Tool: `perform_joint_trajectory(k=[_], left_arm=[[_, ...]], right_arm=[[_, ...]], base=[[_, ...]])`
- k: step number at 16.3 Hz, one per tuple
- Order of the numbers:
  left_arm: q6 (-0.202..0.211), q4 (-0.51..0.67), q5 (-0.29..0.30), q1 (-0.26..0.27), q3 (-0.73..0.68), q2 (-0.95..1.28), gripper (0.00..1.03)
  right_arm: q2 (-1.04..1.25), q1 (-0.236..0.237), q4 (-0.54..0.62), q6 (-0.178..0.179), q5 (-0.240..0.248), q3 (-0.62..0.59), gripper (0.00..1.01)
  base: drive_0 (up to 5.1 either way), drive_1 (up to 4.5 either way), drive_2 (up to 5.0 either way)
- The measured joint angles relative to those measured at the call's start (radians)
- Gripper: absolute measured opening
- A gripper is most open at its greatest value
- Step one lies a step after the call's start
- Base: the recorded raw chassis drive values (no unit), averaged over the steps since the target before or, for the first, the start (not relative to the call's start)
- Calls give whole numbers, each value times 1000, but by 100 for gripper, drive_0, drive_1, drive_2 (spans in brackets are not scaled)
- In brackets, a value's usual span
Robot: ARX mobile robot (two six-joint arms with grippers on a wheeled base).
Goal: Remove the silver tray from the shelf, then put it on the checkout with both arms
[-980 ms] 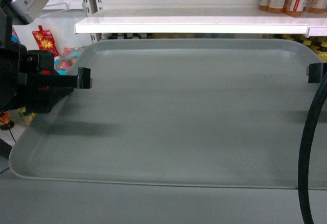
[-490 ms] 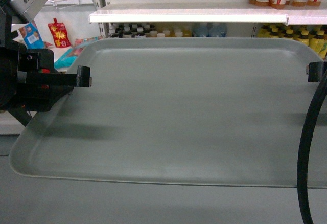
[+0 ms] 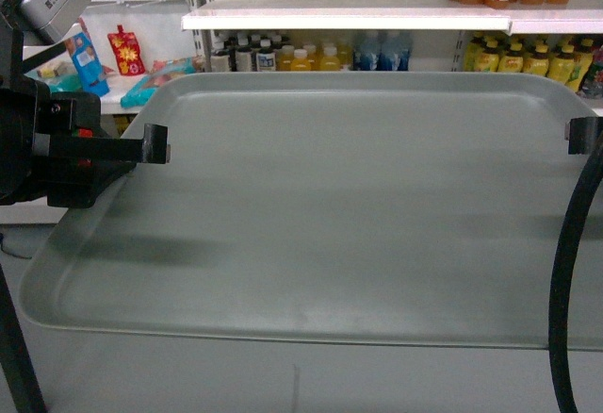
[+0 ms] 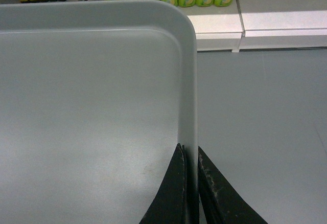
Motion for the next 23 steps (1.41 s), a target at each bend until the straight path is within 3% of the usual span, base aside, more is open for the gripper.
perform_joint_trajectory(k=[23], left_arm=[[0,-1,0,1,0,0,3]], right_arm=[[0,0,2,0,-2,0,3]], base=[[4,-383,392]])
